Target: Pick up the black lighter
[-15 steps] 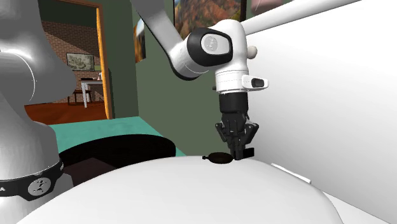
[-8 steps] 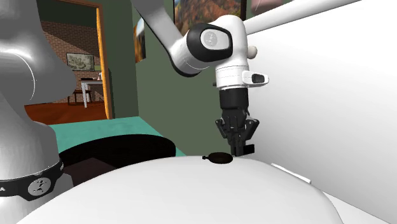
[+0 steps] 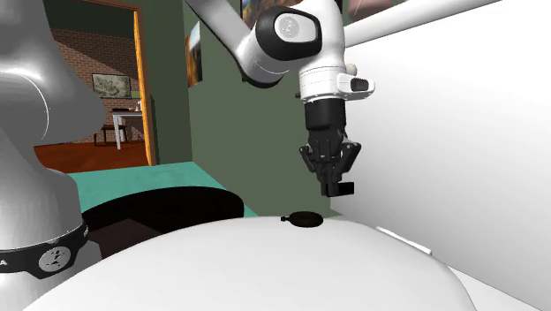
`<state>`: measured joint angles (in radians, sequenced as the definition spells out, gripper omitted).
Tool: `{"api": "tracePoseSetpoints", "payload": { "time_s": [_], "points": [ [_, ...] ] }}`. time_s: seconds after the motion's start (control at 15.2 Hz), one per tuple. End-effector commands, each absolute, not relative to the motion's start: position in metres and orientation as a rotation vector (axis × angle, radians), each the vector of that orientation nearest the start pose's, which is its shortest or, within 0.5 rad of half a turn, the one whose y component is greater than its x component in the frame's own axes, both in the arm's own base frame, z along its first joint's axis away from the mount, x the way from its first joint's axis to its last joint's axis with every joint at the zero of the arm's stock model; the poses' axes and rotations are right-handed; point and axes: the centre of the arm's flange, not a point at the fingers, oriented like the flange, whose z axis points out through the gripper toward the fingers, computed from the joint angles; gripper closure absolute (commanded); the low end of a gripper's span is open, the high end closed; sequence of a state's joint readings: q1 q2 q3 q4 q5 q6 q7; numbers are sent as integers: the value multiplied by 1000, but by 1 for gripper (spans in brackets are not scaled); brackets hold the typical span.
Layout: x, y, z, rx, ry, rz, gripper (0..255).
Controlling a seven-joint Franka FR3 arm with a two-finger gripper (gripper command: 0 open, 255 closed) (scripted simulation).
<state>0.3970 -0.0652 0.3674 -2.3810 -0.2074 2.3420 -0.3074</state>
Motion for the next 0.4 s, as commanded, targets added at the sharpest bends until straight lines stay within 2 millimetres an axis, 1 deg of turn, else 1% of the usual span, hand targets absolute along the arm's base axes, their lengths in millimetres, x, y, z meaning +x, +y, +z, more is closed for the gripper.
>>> {"api": "tracePoseSetpoints", "payload": {
  "time_s": [0.0,0.2,0.33],
  "points": [
    [356,338,359,-2713,-1886,-97,255],
    [356,338,375,-2713,-1886,-97,255],
    [356,338,375,-2713,-1886,-97,255]
  ]
}}
